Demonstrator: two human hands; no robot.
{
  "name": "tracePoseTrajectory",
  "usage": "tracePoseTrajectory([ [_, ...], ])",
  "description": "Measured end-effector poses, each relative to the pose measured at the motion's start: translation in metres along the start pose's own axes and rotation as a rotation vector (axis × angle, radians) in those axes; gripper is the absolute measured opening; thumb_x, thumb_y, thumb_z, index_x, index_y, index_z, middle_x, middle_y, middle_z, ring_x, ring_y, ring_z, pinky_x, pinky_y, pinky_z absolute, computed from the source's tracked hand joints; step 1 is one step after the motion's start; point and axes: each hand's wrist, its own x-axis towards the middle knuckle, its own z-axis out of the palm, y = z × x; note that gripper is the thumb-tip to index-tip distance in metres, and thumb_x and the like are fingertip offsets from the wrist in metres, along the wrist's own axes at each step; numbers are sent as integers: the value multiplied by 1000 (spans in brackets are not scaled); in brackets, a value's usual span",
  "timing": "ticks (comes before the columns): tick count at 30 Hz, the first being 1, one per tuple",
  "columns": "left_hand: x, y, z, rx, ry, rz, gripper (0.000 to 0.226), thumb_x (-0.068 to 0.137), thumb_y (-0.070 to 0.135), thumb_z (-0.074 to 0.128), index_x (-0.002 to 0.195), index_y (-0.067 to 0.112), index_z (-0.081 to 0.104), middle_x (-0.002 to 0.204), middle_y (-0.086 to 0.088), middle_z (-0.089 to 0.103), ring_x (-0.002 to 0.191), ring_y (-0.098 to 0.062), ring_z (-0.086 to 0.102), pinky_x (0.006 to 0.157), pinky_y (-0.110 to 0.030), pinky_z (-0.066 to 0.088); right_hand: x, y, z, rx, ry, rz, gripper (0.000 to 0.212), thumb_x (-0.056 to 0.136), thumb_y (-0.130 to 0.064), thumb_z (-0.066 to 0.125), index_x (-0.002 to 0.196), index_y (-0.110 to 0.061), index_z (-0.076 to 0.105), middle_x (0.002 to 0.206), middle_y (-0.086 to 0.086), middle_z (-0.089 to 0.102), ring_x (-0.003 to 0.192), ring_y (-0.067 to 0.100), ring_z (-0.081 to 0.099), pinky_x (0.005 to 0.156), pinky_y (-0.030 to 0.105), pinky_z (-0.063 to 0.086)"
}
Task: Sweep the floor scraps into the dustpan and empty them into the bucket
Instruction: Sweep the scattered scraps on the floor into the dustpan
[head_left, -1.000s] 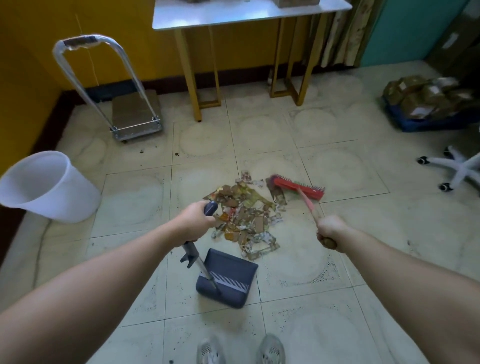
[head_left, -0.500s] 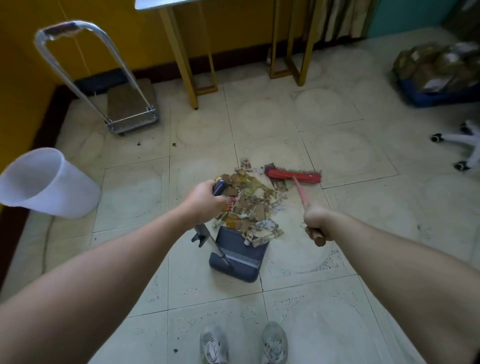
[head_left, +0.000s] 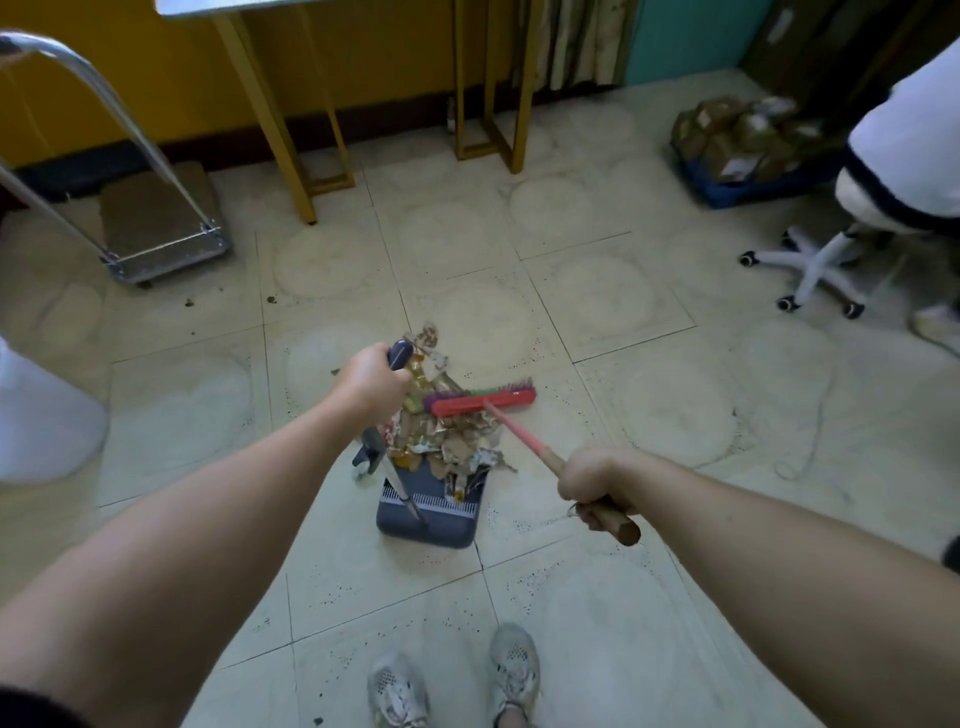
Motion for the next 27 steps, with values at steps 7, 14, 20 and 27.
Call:
tracePoseTrajectory([
  [7, -5, -10, -2, -21, -35, -4, 7, 90, 11, 51, 87, 12, 45, 70, -3, 43, 55, -15, 39, 48, -25, 31, 26, -8, 18, 209, 19, 32, 19, 98, -8, 35, 117, -8, 39, 73, 13, 50, 49, 18, 48, 40, 23, 44],
  [14, -4, -15, -4, -64, -34, 5, 10, 88, 12, 52, 84, 14, 43, 71, -3, 42, 56, -16, 38, 49, -27, 32, 29, -20, 31, 87, 194, -59, 17, 100, -9, 33, 112, -11, 44, 71, 11, 52, 50, 17, 48, 38, 20, 38],
  [20, -5, -20, -2, -122, -38, 2, 19, 88, 11, 53, 74, 18, 42, 69, -4, 42, 55, -16, 37, 50, -27, 34, 46, -46, 6, 131, 182, -141, 38, 100, -6, 32, 138, -2, 37, 80, 13, 52, 53, 16, 50, 44, 24, 47],
  [27, -2, -18, 2, -146, -14, -23, 15, 86, 13, 55, 77, 18, 45, 72, -4, 45, 56, -16, 41, 50, -26, 36, 72, -37, 20, 23, 87, -42, 45, 100, -7, 25, 144, -6, 25, 70, 10, 48, 47, 12, 41, 35, 21, 37],
])
